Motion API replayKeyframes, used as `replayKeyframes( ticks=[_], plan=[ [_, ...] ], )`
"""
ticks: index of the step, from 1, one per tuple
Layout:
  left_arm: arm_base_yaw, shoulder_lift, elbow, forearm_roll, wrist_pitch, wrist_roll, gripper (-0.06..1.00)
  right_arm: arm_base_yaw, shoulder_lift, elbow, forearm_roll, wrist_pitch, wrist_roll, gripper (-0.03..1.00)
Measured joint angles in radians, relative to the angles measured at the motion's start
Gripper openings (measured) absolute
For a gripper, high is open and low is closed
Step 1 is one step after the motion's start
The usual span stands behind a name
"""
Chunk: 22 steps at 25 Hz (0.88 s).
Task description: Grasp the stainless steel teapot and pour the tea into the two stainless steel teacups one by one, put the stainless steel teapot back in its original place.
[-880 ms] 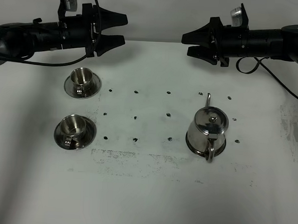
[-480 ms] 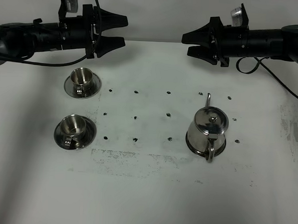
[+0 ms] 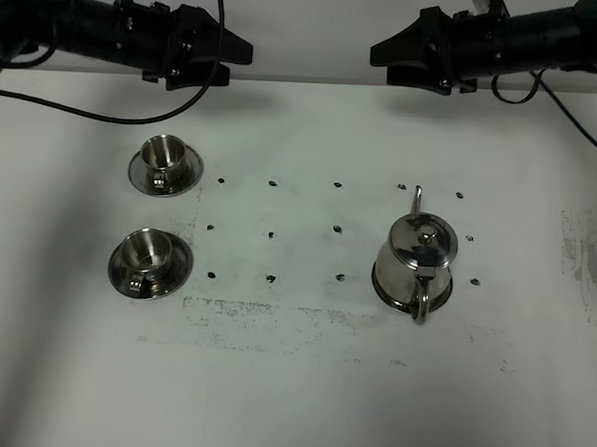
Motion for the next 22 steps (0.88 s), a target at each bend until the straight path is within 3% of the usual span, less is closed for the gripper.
replayKeyframes(
  ticks=[4, 6, 14, 22],
  plan=[
    [-0.003, -0.007, -0.086, 0.276, 0.016, -0.107, 0.63, 0.001, -0.002, -0.067, -0.158, 0.002, 0.063, 0.49],
    [-0.007, -0.021, -0.085, 0.368, 0.018, -0.127, 0.63, 0.001, -0.004, -0.072, -0.227, 0.005, 0.087, 0.49],
    [-0.012, -0.257, 0.071, 0.55, -0.02, -0.133, 0.59, 0.0, -0.197, 0.0, -0.564, 0.009, 0.147, 0.49],
    [-0.02, -0.554, 0.293, 0.593, -0.066, -0.104, 0.53, 0.001, -0.53, 0.275, -0.667, 0.01, 0.147, 0.48]
  ],
)
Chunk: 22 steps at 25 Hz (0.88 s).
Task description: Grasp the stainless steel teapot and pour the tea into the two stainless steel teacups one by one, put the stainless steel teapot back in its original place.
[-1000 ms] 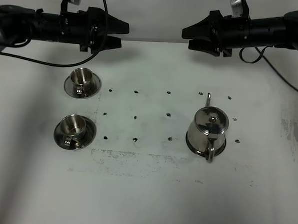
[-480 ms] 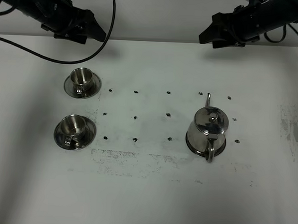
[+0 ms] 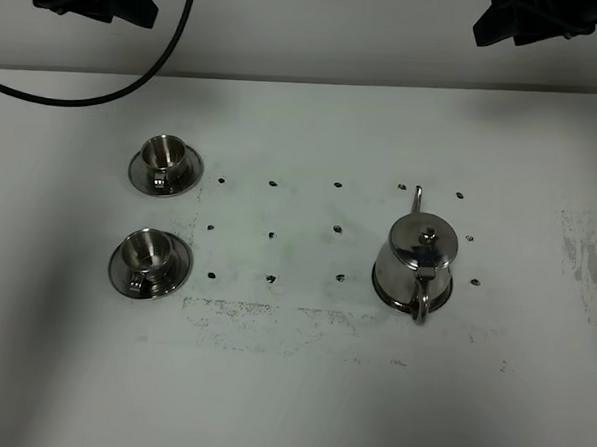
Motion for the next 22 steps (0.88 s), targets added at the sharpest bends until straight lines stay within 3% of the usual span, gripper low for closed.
replayKeyframes(
  ticks=[3, 13, 22],
  plan=[
    [0.0, -0.113, 0.125, 0.002, -0.062, 0.036, 0.53, 0.0, -0.12, 0.144, -0.019, -0.052, -0.017, 0.48],
    [0.016, -0.481, 0.614, 0.024, -0.344, 0.105, 0.52, 0.0, -0.457, 0.66, -0.044, -0.446, -0.092, 0.48],
    [0.019, -0.814, 0.956, 0.078, -0.43, 0.061, 0.52, 0.0, -0.586, 0.792, -0.05, -0.519, -0.092, 0.48]
  ],
)
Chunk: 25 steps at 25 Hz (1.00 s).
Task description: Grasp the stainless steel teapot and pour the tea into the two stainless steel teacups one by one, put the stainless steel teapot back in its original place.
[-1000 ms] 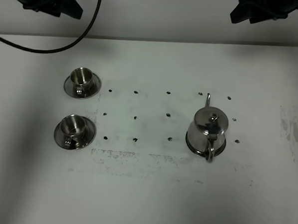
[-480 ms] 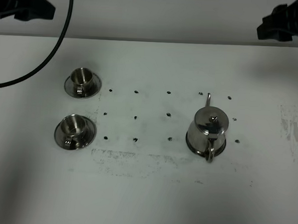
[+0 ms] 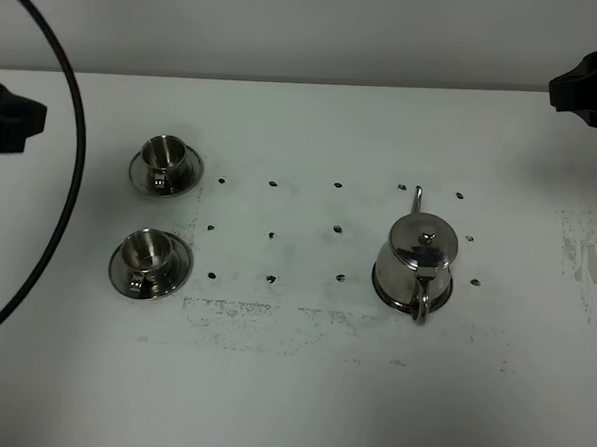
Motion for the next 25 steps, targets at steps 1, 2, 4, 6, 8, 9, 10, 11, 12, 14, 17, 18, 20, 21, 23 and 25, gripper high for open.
replayKeyframes(
  ticks=[1, 2, 4, 6, 8, 9, 10, 11, 12, 14, 17, 18, 20, 21, 23, 25],
  plan=[
    [0.0, -0.034, 0.038, 0.001, -0.007, -0.002, 0.52, 0.0, -0.005, 0.005, 0.0, 0.0, 0.0, 0.48],
    [0.0, -0.074, 0.073, 0.001, -0.009, -0.006, 0.52, 0.0, -0.008, 0.012, 0.0, 0.001, -0.001, 0.48],
    [0.0, -0.157, 0.127, 0.001, -0.008, -0.019, 0.52, 0.0, -0.01, 0.015, 0.0, 0.01, -0.001, 0.48],
    [0.0, -0.228, 0.167, 0.008, 0.008, -0.04, 0.52, 0.0, -0.01, 0.015, 0.0, 0.013, -0.001, 0.48],
    [0.0, -0.297, 0.197, 0.033, 0.058, -0.071, 0.52, 0.0, -0.01, 0.015, 0.0, 0.016, -0.001, 0.48],
    [0.0, -0.334, 0.212, 0.048, 0.094, -0.098, 0.52, 0.0, -0.01, 0.015, 0.0, 0.017, -0.001, 0.48],
    [0.0, -0.37, 0.226, 0.066, 0.124, -0.122, 0.52, 0.0, -0.01, 0.015, 0.0, 0.017, -0.001, 0.48],
    [0.0, -0.405, 0.237, 0.084, 0.157, -0.153, 0.52, 0.001, -0.01, 0.015, 0.0, 0.017, -0.001, 0.48],
    [0.0, -0.435, 0.253, 0.1, 0.19, -0.184, 0.52, 0.006, -0.01, 0.015, -0.001, 0.017, -0.001, 0.48],
    [0.0, -0.507, 0.295, 0.135, 0.247, -0.234, 0.52, 0.024, -0.01, 0.015, -0.003, 0.017, -0.001, 0.48],
    [0.0, -0.613, 0.368, 0.177, 0.313, -0.3, 0.52, 0.062, -0.01, 0.015, -0.003, 0.016, -0.002, 0.48],
    [0.0, -0.651, 0.388, 0.193, 0.332, -0.322, 0.52, 0.073, -0.01, 0.015, -0.003, 0.016, -0.002, 0.48],
    [0.0, -0.718, 0.431, 0.233, 0.359, -0.372, 0.52, 0.084, -0.01, 0.015, -0.003, 0.016, -0.006, 0.48],
    [0.0, -0.752, 0.451, 0.257, 0.366, -0.395, 0.52, 0.087, -0.01, 0.015, -0.004, 0.018, -0.006, 0.48],
    [0.0, -0.811, 0.485, 0.302, 0.389, -0.454, 0.52, 0.09, -0.01, 0.015, -0.005, 0.027, -0.006, 0.48],
    [0.0, -0.865, 0.506, 0.346, 0.413, -0.506, 0.52, 0.09, -0.01, 0.015, -0.006, 0.039, -0.006, 0.48]
  ],
)
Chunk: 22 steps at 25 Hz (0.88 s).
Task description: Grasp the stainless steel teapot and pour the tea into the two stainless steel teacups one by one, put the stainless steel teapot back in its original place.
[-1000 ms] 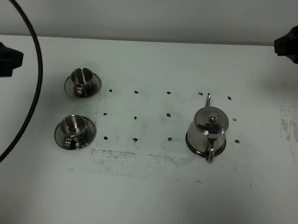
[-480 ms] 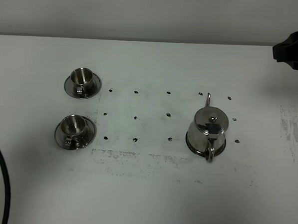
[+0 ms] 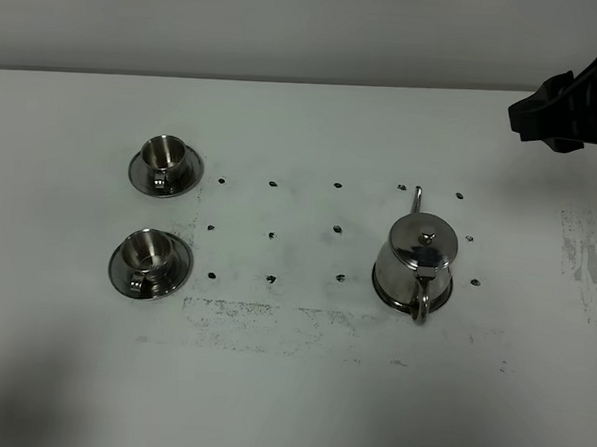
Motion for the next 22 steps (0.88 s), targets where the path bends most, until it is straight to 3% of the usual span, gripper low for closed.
replayKeyframes(
  ticks=[3, 11, 16, 22],
  plan=[
    [0.0, -0.06, 0.016, 0.037, 0.02, -0.051, 0.52, 0.013, 0.0, 0.0, 0.0, 0.002, 0.0, 0.48],
    [0.0, -0.136, 0.023, 0.059, 0.022, -0.075, 0.52, 0.164, 0.022, 0.0, -0.014, 0.012, 0.013, 0.48],
    [0.0, -0.215, 0.023, 0.059, 0.022, -0.077, 0.52, 0.241, 0.07, 0.0, -0.114, 0.013, 0.099, 0.48],
    [0.0, -0.277, 0.023, 0.059, 0.024, -0.077, 0.52, 0.262, 0.102, 0.0, -0.224, 0.013, 0.207, 0.48]
  ],
)
